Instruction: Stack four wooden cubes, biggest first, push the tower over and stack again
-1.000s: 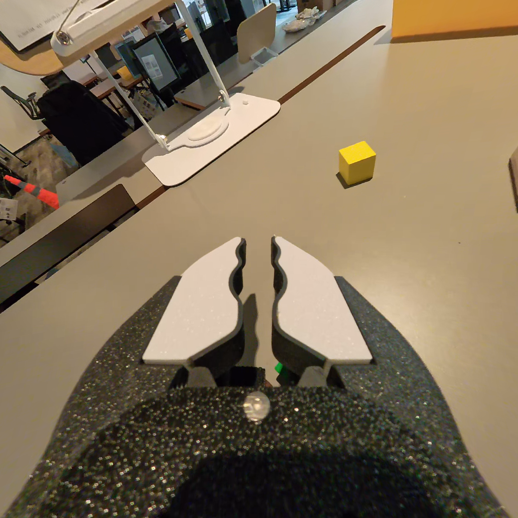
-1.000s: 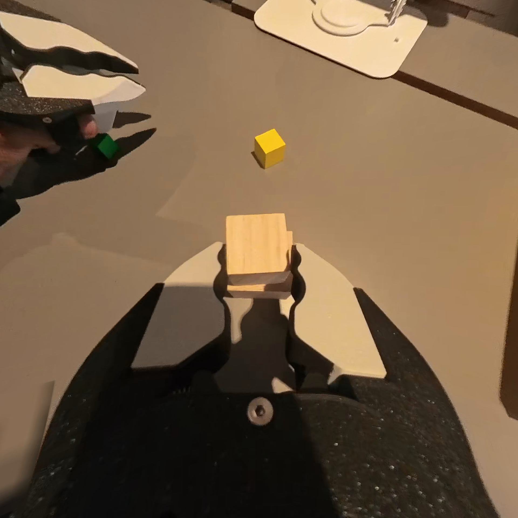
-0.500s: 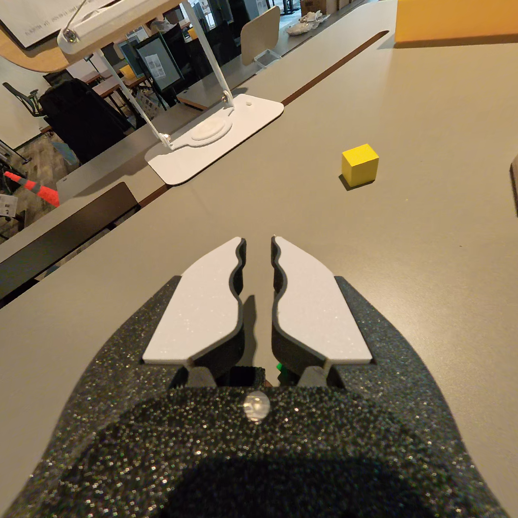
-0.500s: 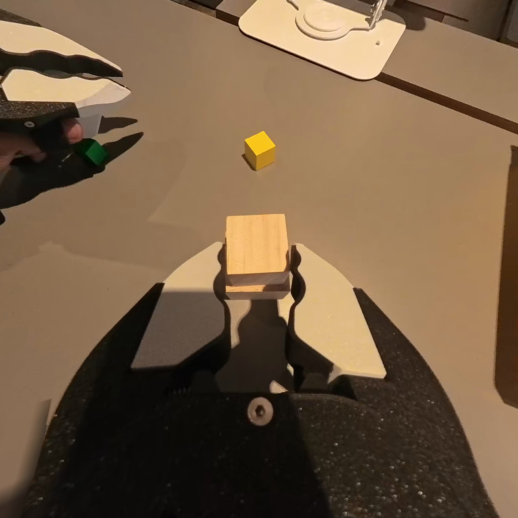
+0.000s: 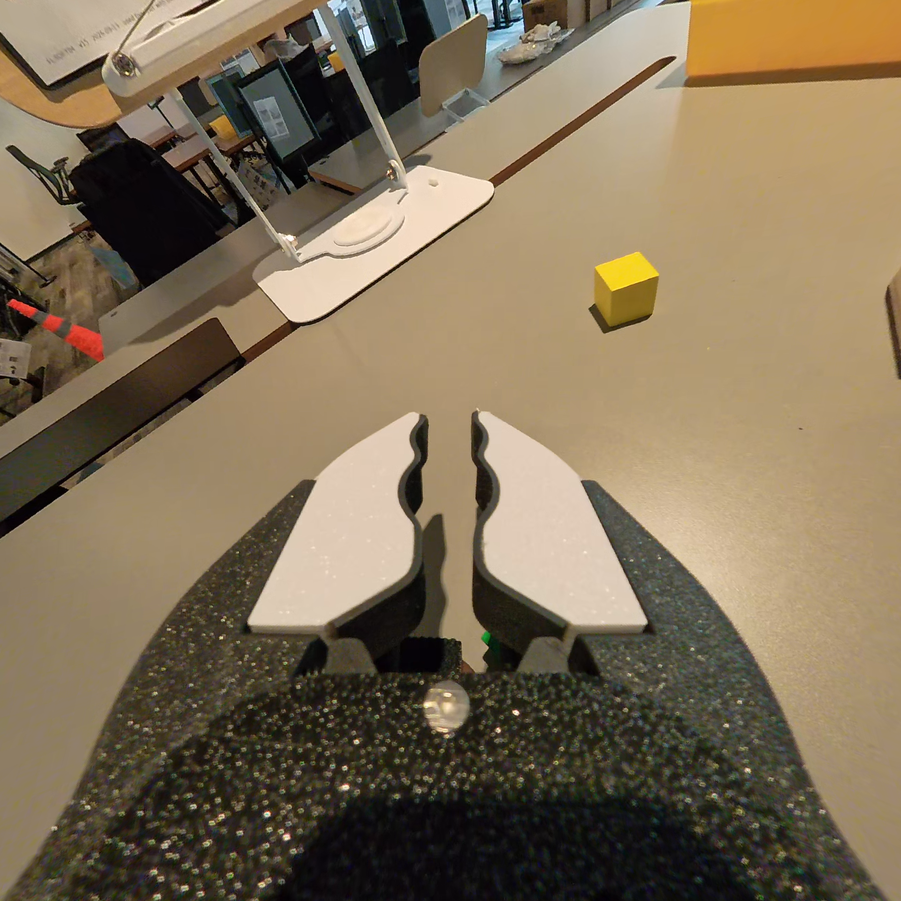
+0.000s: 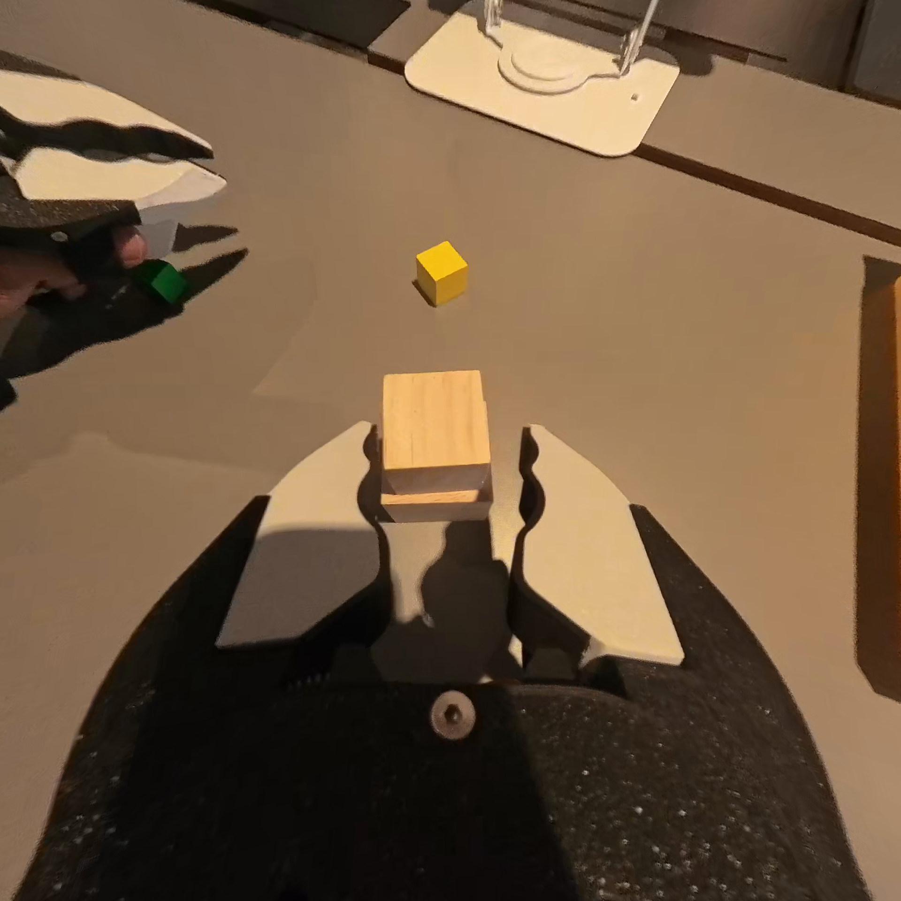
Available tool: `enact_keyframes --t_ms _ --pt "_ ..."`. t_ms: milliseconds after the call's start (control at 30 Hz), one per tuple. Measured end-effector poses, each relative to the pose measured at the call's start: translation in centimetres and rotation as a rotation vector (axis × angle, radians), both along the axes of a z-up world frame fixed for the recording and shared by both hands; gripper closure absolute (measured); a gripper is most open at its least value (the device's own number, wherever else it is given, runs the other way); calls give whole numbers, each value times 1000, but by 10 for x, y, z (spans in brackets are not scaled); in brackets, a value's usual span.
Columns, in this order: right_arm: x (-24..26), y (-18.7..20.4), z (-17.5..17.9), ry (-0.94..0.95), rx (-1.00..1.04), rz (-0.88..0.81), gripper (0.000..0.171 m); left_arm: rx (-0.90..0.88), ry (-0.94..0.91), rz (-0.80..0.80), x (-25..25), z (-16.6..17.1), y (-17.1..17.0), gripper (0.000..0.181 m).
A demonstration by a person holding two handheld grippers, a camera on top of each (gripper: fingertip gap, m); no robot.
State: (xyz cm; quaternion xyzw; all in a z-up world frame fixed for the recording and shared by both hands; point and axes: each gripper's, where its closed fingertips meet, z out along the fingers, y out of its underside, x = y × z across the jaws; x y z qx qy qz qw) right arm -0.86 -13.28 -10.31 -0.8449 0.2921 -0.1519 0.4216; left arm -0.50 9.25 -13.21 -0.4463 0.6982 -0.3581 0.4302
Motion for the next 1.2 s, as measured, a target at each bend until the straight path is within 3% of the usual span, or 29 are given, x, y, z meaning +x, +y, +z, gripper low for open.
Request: enact_keyframes --t_ms 200,300,467,733,833,967,1200 --pt "-11 -12 25 36 275 124 118 -150 -69 -9 -2 17 3 163" --pt "-12 -28 37 -74 367 167 126 -261 -148 -29 -5 37 4 161" --pt "-9 -51 14 -117 410 159 129 -342 -328 -58 -13 73 -3 155" --pt "-15 -60 5 -154 467 174 129 -380 -454 -112 -21 104 -57 136" --pt "-15 -57 4 -146 467 190 126 -429 -334 -56 -3 81 -88 135" --pt "-17 -56 6 -147 484 200 126 -307 -69 70 30 21 -113 130" --pt "-15 -63 14 -95 601 208 125 -192 179 183 63 -20 -111 130"
